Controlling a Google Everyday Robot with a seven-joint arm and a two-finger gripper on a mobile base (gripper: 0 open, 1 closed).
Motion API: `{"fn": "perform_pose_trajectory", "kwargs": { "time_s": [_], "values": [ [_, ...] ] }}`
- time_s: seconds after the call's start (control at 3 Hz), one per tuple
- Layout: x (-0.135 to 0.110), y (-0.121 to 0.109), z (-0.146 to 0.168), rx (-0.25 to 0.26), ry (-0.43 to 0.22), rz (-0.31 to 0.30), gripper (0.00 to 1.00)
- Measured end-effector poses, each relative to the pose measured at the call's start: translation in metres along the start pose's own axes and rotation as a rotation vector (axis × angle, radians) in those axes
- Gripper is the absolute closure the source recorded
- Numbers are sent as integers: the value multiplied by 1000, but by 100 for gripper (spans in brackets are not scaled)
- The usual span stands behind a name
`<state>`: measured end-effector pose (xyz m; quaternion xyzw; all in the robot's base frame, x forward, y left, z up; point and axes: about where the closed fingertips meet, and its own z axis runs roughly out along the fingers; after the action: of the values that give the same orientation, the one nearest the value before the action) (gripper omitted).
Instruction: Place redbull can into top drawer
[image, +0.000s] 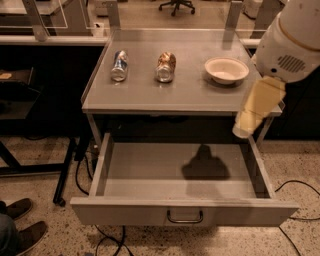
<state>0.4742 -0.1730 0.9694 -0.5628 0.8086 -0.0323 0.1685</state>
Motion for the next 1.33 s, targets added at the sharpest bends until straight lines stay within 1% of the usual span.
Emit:
{"fn": "perform_pose_trajectory", "kwargs": {
  "time_s": [0.33,0.67,1.0,1.33],
  "values": [
    [-30,-31,11,20,-38,130,0],
    [-54,-61,25,3,-38,198,0],
    [-59,-63,23,10,-50,197,0],
    [-70,-58,29,7,-85,207,0]
  ]
}}
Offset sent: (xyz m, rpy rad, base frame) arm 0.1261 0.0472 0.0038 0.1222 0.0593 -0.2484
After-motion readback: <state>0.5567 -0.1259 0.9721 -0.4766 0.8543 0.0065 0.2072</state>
